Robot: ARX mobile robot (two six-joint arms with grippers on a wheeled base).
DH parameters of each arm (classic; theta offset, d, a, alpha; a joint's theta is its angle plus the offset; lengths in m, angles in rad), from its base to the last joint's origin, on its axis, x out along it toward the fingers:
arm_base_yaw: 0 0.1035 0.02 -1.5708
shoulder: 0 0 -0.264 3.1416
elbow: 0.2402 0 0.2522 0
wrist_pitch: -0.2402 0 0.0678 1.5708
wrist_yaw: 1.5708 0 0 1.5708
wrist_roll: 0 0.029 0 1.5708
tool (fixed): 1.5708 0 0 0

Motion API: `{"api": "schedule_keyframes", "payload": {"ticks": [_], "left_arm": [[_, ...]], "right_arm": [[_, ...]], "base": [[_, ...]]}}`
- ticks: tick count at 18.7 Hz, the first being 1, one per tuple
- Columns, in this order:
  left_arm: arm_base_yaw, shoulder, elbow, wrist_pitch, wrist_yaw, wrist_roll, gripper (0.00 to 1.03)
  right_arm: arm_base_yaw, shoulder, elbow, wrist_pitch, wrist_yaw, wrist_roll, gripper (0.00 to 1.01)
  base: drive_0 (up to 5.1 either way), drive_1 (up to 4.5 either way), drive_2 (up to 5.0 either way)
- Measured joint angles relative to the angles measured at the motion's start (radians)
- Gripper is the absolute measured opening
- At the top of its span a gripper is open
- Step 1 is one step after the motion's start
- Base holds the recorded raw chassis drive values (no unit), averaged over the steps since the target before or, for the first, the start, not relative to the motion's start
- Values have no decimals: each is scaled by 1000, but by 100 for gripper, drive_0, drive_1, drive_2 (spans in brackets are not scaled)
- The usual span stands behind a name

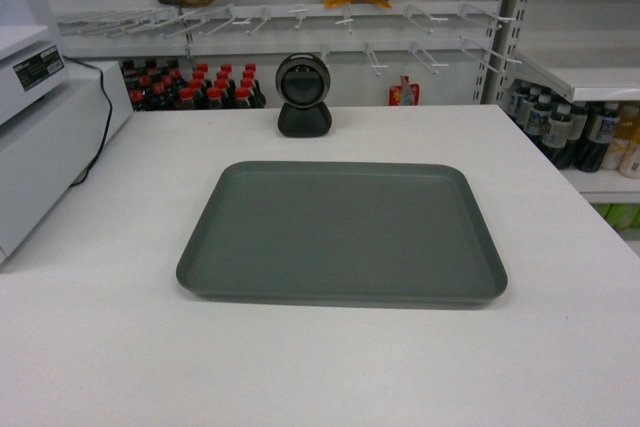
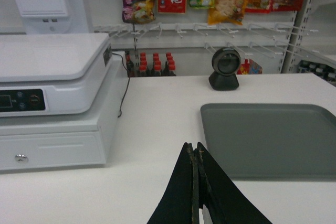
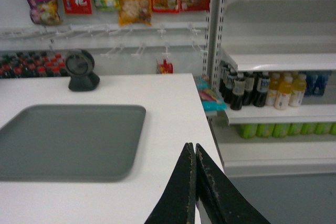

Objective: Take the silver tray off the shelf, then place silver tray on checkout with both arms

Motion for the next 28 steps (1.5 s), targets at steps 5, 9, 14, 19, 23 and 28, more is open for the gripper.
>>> {"api": "schedule_keyframes", "payload": {"ticks": [5, 9, 14, 19, 23, 28], "left_arm": [[0, 0, -4, -3, 2, 0, 35], [0, 0, -4, -3, 2, 0, 54], [0, 0, -4, -3, 2, 0, 98], [0, 0, -4, -3, 2, 0, 98], [0, 0, -4, -3, 2, 0, 98], [0, 0, -4, -3, 2, 0, 98]], "right_arm": [[0, -2, -3, -11, 0, -1, 34], [0, -2, -3, -11, 0, -1, 52], [0, -2, -3, -11, 0, -1, 97], [0, -2, -3, -11, 0, -1, 98], [0, -2, -3, -11, 0, -1, 98], [0, -2, -3, -11, 0, -1, 98]], "base": [[0, 0, 0], [0, 0, 0], [0, 0, 0], [0, 0, 0], [0, 0, 0], [0, 0, 0]]}}
